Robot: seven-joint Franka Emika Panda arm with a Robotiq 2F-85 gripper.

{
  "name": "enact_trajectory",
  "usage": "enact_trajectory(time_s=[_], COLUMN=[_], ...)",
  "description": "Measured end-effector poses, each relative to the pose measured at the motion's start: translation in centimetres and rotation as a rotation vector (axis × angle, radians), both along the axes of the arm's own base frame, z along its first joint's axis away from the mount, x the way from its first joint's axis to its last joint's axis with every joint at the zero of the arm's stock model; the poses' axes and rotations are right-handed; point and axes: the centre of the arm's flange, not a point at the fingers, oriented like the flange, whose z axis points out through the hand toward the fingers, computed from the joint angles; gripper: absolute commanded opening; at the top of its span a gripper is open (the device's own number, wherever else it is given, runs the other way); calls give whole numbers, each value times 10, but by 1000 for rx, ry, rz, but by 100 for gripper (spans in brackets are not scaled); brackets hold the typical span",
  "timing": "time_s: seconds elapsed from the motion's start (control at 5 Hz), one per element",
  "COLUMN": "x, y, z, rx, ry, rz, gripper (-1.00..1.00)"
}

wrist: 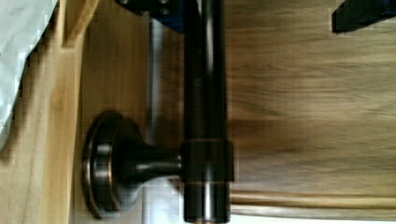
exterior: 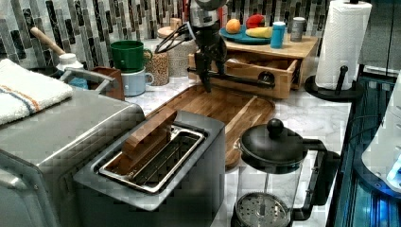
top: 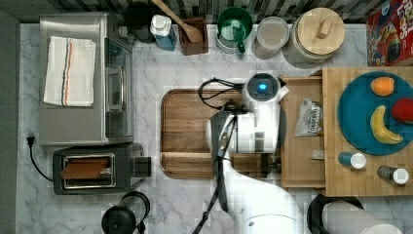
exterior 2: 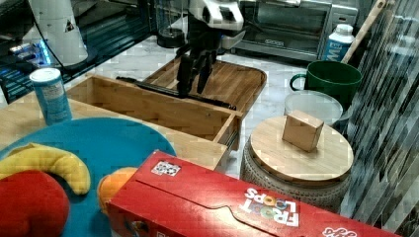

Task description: Open the drawer.

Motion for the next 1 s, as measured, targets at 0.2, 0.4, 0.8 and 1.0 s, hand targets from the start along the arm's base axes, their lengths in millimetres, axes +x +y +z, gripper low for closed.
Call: enact_trajectory(time_s=[0.2, 0.4, 0.8, 1.0], x=[1, 2, 3, 3], y=[42, 71, 66, 68], z=[-2, -2, -1, -1], rx=[8, 18, 7, 6], ry=[8, 8, -2, -5], rz=[39, 88, 12, -8], gripper=[100, 100, 100, 100])
